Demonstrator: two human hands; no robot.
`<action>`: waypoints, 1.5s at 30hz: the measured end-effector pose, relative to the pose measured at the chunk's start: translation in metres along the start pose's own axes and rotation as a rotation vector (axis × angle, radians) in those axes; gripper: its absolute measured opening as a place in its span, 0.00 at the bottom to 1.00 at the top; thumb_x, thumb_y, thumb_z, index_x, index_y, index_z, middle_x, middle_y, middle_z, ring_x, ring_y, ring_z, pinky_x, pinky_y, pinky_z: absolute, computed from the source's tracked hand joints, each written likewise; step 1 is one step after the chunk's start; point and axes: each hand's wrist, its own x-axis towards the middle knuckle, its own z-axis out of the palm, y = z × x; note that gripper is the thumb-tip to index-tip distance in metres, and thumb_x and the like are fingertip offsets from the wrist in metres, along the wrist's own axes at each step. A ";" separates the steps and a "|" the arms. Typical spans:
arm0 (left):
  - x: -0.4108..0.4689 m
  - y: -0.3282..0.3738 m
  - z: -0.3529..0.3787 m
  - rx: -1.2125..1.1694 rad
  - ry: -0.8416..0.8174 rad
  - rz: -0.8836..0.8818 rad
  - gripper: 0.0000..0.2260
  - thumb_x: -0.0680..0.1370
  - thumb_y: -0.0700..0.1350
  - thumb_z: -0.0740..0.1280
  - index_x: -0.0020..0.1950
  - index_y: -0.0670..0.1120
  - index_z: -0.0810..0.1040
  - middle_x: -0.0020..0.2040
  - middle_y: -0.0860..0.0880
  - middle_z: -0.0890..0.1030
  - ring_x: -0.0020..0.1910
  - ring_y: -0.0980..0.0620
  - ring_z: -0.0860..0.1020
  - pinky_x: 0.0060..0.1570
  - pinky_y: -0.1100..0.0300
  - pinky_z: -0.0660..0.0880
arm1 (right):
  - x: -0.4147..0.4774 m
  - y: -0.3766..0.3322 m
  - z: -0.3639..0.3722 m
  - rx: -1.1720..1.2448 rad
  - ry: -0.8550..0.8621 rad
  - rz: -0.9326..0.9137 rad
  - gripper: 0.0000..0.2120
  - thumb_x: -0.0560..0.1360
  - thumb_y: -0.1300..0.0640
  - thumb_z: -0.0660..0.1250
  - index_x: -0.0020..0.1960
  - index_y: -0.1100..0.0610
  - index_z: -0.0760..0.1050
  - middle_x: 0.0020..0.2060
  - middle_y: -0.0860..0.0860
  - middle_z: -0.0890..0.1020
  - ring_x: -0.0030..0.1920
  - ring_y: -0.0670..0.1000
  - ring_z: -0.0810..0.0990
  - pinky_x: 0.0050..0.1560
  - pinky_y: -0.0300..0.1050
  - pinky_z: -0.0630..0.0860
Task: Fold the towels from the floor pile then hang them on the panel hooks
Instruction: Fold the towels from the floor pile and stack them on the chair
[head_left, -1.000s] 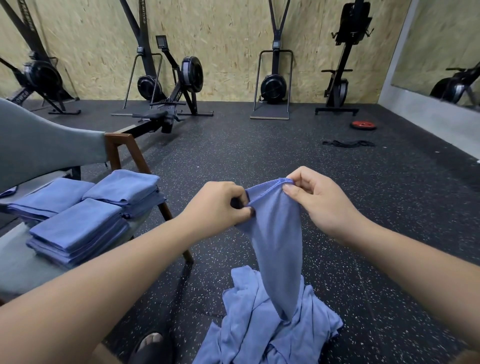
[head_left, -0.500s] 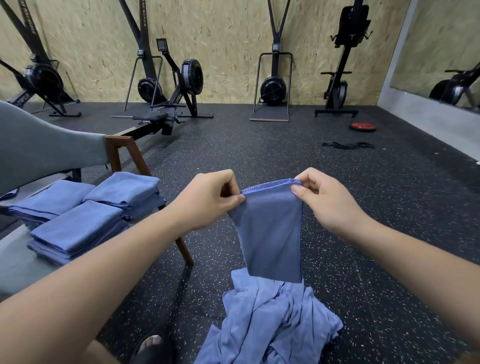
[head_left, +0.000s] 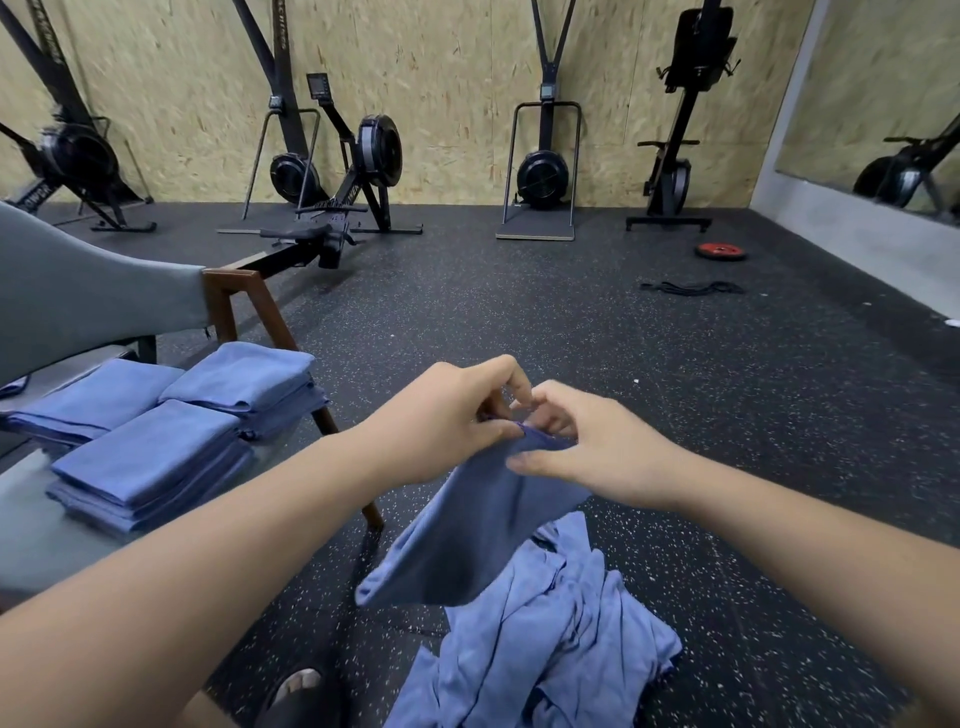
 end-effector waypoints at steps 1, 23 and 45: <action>0.000 0.001 0.000 -0.036 0.002 -0.007 0.14 0.77 0.45 0.78 0.58 0.53 0.78 0.43 0.56 0.86 0.43 0.56 0.82 0.49 0.57 0.77 | 0.001 0.000 0.004 0.031 -0.010 -0.016 0.25 0.69 0.37 0.80 0.61 0.46 0.79 0.52 0.44 0.86 0.55 0.45 0.84 0.64 0.56 0.79; -0.012 -0.038 0.052 -0.476 -0.275 -0.322 0.11 0.75 0.53 0.80 0.54 0.50 0.87 0.52 0.48 0.89 0.48 0.53 0.85 0.59 0.40 0.81 | -0.004 -0.012 -0.071 0.274 0.205 -0.240 0.03 0.82 0.63 0.71 0.53 0.63 0.82 0.43 0.54 0.84 0.44 0.45 0.78 0.46 0.40 0.73; 0.002 -0.079 -0.003 -0.723 0.381 -0.502 0.08 0.85 0.50 0.70 0.50 0.47 0.77 0.46 0.45 0.77 0.47 0.49 0.74 0.46 0.51 0.74 | 0.007 0.057 -0.100 0.396 0.652 0.008 0.07 0.85 0.49 0.68 0.51 0.51 0.78 0.43 0.53 0.83 0.44 0.50 0.78 0.48 0.52 0.72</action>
